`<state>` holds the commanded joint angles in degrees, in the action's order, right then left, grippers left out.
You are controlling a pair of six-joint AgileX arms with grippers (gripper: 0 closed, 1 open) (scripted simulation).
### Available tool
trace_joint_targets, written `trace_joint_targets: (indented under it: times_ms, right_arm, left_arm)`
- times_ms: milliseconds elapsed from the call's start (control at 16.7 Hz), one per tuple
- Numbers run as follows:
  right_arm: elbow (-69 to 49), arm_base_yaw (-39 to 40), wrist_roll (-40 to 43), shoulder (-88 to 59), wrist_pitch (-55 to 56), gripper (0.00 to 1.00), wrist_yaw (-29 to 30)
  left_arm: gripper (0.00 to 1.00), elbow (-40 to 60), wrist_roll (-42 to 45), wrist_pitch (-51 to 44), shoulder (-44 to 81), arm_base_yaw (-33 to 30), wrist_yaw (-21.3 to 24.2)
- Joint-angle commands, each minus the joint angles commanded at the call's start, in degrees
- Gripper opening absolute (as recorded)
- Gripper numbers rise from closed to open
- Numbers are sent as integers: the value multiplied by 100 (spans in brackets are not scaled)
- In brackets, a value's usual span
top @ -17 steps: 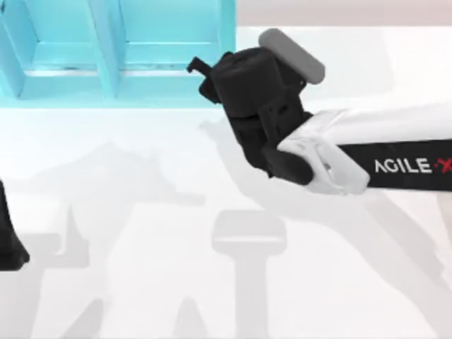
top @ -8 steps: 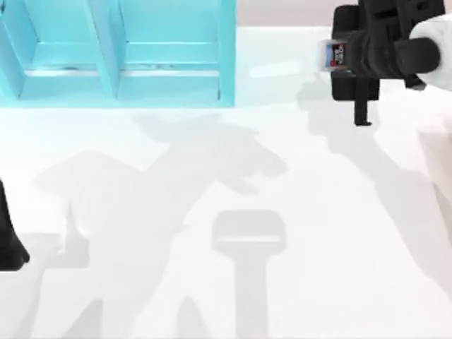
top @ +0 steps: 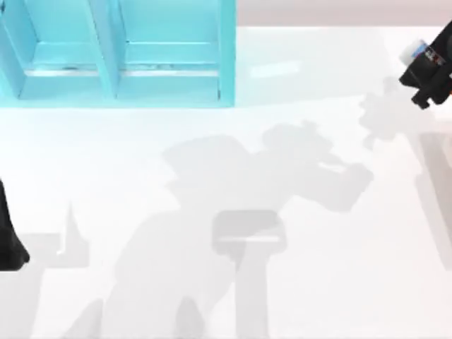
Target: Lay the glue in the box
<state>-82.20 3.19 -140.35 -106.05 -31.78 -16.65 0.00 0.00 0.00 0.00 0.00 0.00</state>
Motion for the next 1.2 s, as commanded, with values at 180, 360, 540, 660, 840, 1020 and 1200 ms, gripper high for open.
trace_joint_targets:
  times_ms: [180, 360, 540, 660, 840, 1020, 1200]
  right_arm:
    - [-92, -717, -1105, -93, -824, 0, -826]
    - [-156, -1519, -2124, -297, -1697, 0, -1642]
    - [-182, -2408, -3106, -577, -2605, 0, -2444]
    - [-181, -3033, -3749, -792, -3219, 0, -2957]
    - [-151, -3963, -4734, -1124, -4125, 0, -3674]
    - [-78, -4836, -5721, -1444, -4973, 0, -4306]
    - [23, -5590, -6566, -1743, -5705, 0, -4822]
  left_arm:
    - [100, 0, 0, 0, 0, 0, 0]
    - [100, 0, 0, 0, 0, 0, 0]
    - [100, 0, 0, 0, 0, 0, 0]
    - [100, 0, 0, 0, 0, 0, 0]
    - [100, 0, 0, 0, 0, 0, 0]
    - [100, 0, 0, 0, 0, 0, 0]
    - [100, 0, 0, 0, 0, 0, 0]
